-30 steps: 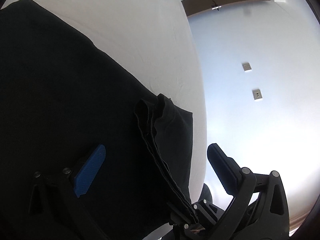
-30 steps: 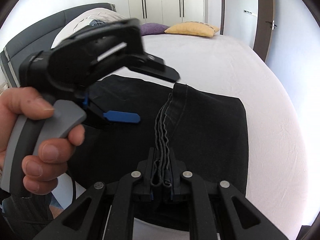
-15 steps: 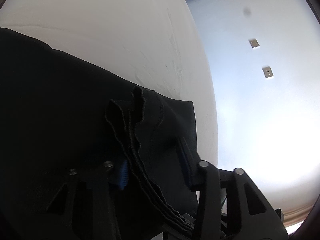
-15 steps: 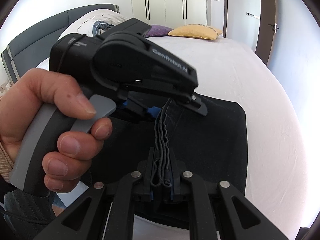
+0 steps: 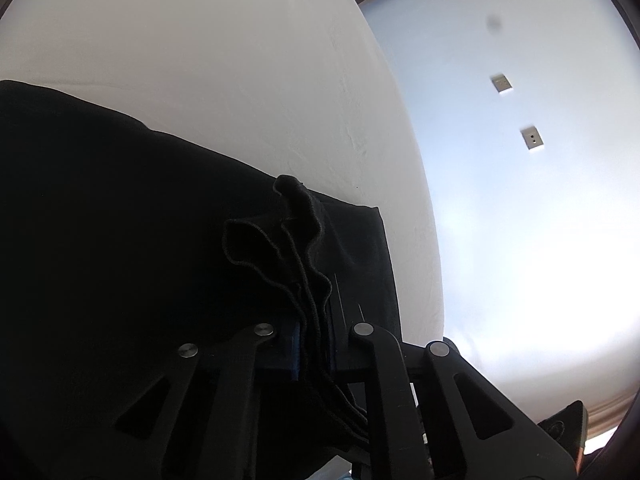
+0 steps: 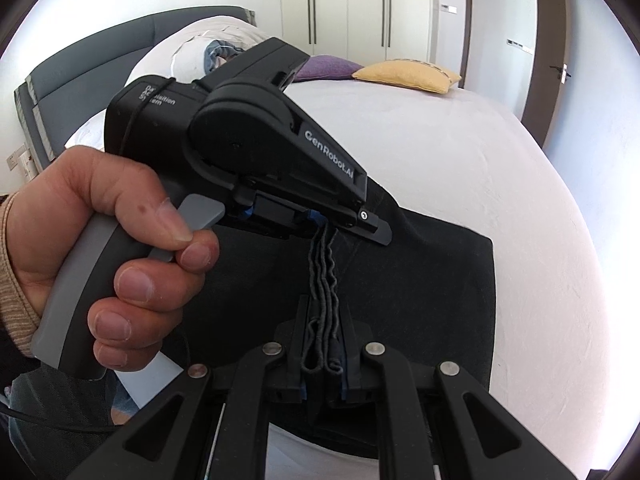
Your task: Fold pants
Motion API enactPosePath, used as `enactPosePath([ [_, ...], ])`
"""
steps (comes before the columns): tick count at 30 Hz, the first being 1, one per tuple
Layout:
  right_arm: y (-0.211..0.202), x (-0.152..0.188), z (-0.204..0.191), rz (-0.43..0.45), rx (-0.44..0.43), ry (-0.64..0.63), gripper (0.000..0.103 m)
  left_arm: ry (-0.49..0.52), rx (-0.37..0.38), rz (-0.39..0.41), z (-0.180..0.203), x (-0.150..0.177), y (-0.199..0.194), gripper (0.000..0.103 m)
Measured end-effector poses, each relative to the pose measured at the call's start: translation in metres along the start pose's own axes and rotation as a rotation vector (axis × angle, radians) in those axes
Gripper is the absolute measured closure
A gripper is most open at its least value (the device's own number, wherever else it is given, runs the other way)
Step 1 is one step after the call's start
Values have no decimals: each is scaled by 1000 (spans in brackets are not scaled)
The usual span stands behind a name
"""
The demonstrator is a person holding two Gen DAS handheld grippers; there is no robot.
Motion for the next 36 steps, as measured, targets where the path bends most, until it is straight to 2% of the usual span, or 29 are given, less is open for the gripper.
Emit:
enactPosePath([
  [6, 12, -19, -34, -13, -86, -39, 91, 5, -49, 29, -20, -7, -34, 96],
  [12, 42, -39, -75, -43, -171, -64, 91, -16, -102, 33, -65, -25, -71, 96],
  [19, 76, -57, -113, -97, -237, -76, 91, -28, -172, 30, -104, -42, -90, 96],
  [28, 108, -61, -128, -164, -276, -74, 90, -39, -184, 42, -125, -47, -99, 96],
  [31, 120, -58, -129, -206, -295, -57, 81, -56, -179, 32, -134, -43, -95, 92],
  [33, 130, -71, -126, -219, -341, -24, 70, -74, -156, 40, -137, -41, -97, 90],
  [34, 129, -73, -119, -226, -378, -5, 61, -75, -166, 55, -137, -42, -101, 89],
  [35, 124, -75, -115, -232, -422, 19, 54, -72, -193, 71, -137, -43, -107, 83],
  [36, 118, -76, -110, -231, -465, 44, 52, -68, -213, 82, -138, -43, -111, 75],
])
Point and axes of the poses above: each gripper's, at about its wrist camera, not at the fingertips, and y roughly the way its jaws point, z to its right, x to its underside, the point moved 2 cm from there along y, roughly the way its jaws point, and after that the axes turned 2 degrees about -x, right-handed, at the moved point
